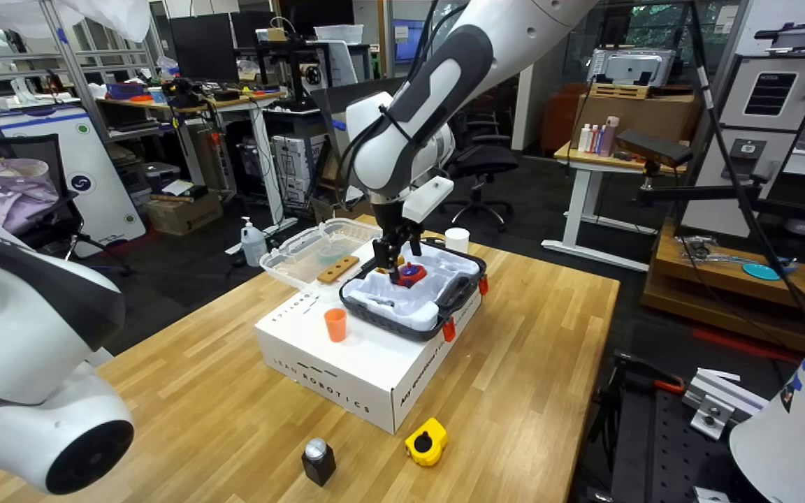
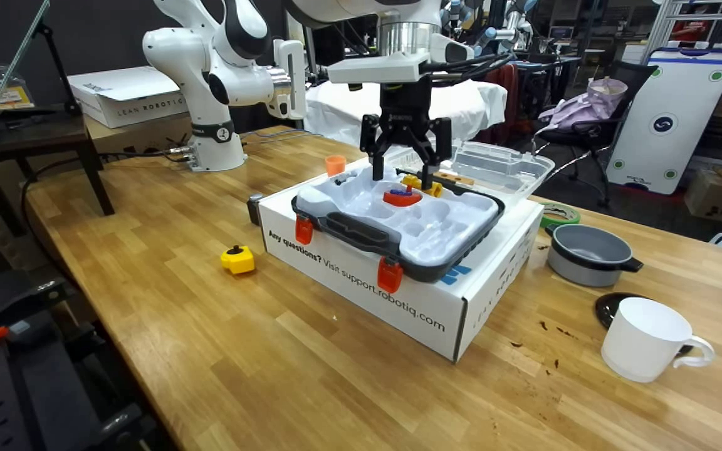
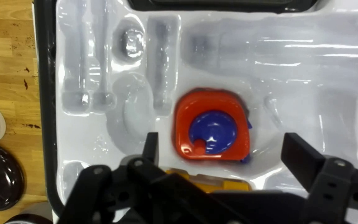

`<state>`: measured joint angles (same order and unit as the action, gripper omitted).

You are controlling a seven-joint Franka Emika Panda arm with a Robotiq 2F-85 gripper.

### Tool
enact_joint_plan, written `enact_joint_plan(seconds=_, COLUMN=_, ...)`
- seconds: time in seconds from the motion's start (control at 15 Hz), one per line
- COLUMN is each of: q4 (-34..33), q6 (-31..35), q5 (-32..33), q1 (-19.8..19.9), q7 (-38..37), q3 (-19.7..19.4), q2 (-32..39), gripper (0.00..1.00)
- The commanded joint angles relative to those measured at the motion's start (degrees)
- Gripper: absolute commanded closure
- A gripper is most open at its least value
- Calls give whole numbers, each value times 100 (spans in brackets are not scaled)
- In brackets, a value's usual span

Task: Take the measuring tape toy out of the toolbox and put it on the table

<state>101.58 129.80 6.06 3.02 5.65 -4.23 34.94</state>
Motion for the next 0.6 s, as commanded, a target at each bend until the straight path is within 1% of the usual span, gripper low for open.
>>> enact_joint_plan(seconds=0.0, q4=-156, q6=-219, q5=-31, q1=76, q7=23, q3=54, q2=83, gripper=0)
enact_joint_plan(seconds=0.53, q4=-228, q6=-255, q5=-42, q1=81, q7=28, q3=63, q2=108, gripper=0)
